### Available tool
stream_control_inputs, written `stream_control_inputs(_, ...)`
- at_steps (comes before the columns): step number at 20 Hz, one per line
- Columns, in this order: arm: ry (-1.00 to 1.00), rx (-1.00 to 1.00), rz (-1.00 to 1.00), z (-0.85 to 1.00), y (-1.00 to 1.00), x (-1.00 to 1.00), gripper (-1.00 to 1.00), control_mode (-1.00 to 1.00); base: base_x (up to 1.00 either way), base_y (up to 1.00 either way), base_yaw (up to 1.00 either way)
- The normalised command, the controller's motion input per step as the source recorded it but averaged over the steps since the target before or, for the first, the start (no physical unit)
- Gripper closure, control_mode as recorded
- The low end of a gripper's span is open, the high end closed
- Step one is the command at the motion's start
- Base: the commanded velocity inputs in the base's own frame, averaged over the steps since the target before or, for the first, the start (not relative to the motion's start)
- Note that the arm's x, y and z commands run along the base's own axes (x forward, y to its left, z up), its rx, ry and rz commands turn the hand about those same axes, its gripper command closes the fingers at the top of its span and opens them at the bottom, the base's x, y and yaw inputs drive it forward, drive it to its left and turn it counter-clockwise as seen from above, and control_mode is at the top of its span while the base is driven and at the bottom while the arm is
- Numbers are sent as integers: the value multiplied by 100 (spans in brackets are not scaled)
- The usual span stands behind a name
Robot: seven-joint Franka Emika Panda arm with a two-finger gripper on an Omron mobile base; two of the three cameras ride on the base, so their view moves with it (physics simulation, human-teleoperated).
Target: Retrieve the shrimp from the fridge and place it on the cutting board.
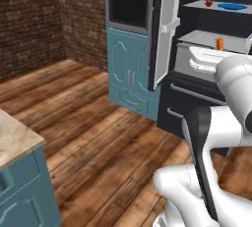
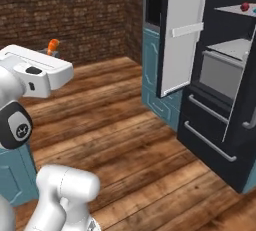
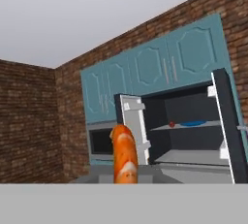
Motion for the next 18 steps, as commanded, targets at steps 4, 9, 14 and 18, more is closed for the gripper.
stream_control_inputs(4,0,0,0,0,0,0,100,100,36,100,4)
stream_control_inputs(9,0,0,0,0,0,0,100,100,35,100,3)
stream_control_inputs(14,0,0,0,0,0,0,100,100,28,100,2)
stream_control_inputs(18,0,0,0,0,0,0,100,100,26,100,0)
